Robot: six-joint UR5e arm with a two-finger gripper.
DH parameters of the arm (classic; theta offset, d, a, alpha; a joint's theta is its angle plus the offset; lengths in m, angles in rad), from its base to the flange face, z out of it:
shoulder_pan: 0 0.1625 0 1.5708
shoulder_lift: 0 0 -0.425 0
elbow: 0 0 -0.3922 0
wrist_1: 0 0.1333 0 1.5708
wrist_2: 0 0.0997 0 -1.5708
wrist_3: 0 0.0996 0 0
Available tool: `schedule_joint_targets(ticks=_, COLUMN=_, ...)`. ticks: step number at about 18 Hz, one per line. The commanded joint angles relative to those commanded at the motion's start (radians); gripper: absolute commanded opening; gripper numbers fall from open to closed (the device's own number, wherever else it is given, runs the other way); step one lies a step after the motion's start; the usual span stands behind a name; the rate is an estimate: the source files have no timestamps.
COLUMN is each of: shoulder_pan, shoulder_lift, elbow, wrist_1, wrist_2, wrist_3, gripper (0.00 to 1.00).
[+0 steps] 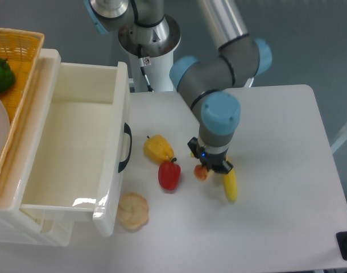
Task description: Pick up the square bread
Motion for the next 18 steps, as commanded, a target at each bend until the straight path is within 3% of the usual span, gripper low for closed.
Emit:
schedule_joint_targets(ticks=2, shoulder_pan=0.029, shoulder_lift=0.021, elbow=0.017, wrist_1=-0.035, wrist_2=-0.037, wrist_3=0.0, gripper=0.0)
schedule_joint_targets(ticks=18, shoulder_pan=0.107, shoulder_lift=0.095, elbow=-0.006, wrist_1=-0.088, wrist_2=-0.045, wrist_3=0.011, gripper=0.0)
